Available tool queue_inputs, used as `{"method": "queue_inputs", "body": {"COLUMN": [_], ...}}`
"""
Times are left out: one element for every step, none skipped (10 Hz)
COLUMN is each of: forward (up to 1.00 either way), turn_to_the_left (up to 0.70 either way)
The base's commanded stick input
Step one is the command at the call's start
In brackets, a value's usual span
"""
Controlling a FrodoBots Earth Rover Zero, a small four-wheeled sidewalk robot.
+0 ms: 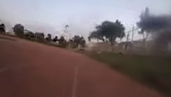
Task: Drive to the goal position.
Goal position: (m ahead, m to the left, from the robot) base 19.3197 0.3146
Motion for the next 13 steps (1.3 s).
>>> {"method": "queue_inputs", "body": {"forward": [0.70, 0.70, 0.70, 0.70, 0.70, 0.70, 0.70, 0.70, 0.70, 0.70, 0.70, 0.70, 0.70], "turn_to_the_left": [0.00, 0.00, -0.01, -0.02, -0.03, -0.15, -0.30, -0.31, -0.03, 0.00, 0.00, 0.00, 0.00]}}
